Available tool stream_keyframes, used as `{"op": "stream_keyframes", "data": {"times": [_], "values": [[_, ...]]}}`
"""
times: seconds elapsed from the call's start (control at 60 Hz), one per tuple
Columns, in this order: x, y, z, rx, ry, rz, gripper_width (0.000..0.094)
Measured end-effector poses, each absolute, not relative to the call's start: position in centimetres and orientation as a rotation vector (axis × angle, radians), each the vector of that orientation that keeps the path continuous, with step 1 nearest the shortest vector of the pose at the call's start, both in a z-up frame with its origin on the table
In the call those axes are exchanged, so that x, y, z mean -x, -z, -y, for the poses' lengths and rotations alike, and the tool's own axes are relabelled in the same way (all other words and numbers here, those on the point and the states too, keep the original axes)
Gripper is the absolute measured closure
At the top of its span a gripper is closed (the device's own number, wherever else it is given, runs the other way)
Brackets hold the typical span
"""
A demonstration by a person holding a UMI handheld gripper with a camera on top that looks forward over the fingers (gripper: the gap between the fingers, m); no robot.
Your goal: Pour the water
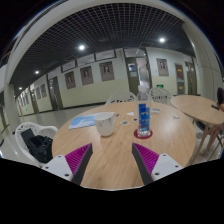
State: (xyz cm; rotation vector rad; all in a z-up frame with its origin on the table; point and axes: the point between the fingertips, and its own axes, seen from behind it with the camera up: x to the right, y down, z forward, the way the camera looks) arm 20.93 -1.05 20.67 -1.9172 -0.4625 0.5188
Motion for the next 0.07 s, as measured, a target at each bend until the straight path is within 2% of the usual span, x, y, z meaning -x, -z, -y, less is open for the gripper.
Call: {"op": "stream_keyframes", "data": {"times": [0.067], "values": [[-20.43,-20.88,1.68,1.923,-0.544,0.450,0.0091]]}}
